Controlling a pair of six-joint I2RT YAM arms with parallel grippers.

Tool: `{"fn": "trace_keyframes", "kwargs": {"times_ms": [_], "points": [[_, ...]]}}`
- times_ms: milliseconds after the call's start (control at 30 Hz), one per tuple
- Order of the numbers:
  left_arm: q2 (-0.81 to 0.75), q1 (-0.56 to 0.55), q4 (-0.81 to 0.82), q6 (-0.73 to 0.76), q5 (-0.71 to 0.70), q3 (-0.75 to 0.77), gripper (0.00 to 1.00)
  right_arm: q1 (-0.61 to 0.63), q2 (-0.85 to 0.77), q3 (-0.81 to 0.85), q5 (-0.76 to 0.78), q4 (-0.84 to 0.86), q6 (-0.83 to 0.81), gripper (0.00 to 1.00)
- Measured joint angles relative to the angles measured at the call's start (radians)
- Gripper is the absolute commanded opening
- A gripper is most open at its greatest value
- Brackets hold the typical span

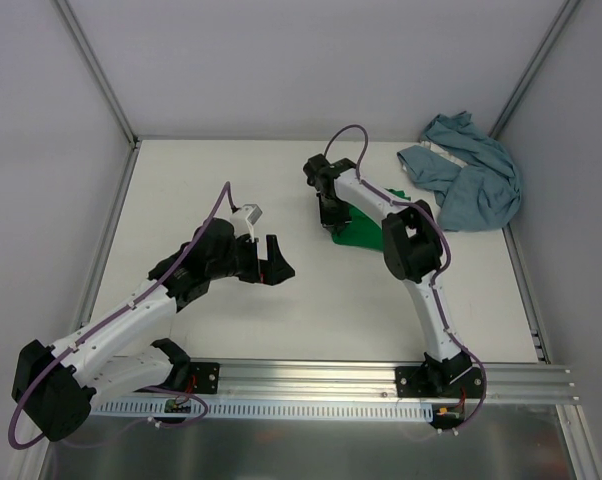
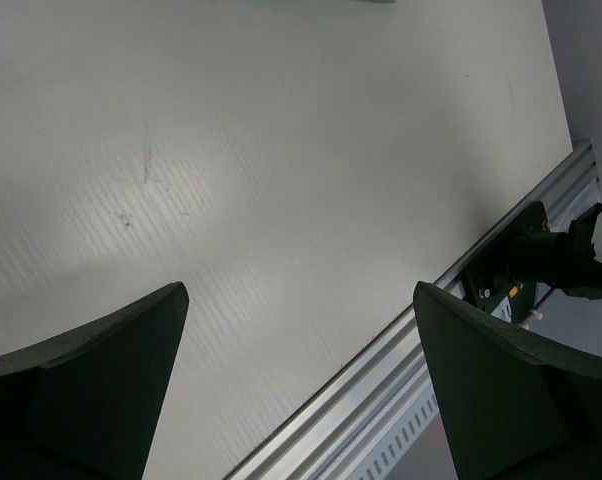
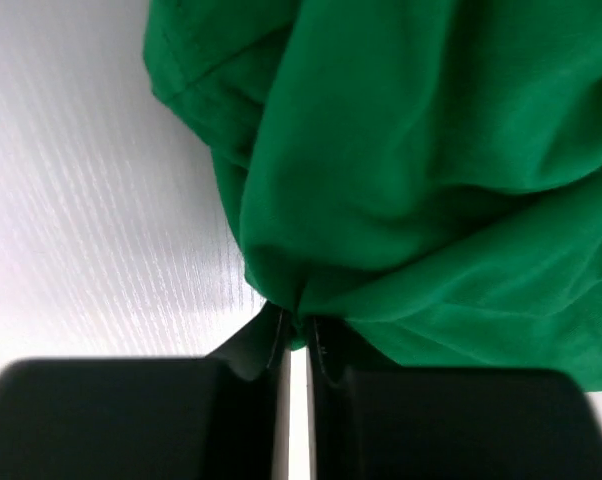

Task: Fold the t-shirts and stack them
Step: Put the neatly folded tshirt into the corner of the board with the left arm

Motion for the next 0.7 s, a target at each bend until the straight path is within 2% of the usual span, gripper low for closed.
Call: {"fn": "trace_keyframes", "kwargs": {"times_ms": [200,367,533,700], "points": [[0.003,0.004,0.001,0.0,-0.002,0.0,0.99,-0.003,-0.008,-0.017,0.002,0.014,0.014,0.01],[0.084,0.044,0.032,-0.014,-0.006,0.0,0.99,-0.003,-0.106,-0.177,-0.008,0.113,0.024,0.01],[0.368,0.103,0.223,-0.109,0.087,0.01,0.99,-0.003,-0.233,-0.349,-0.032,0.133,0.039,0.01],[0.717,0.119,0.604,-0.306,0.201,0.011,0.99,-0.003,-0.335,-0.42,-0.049,0.138,0.05,0.01]]}}
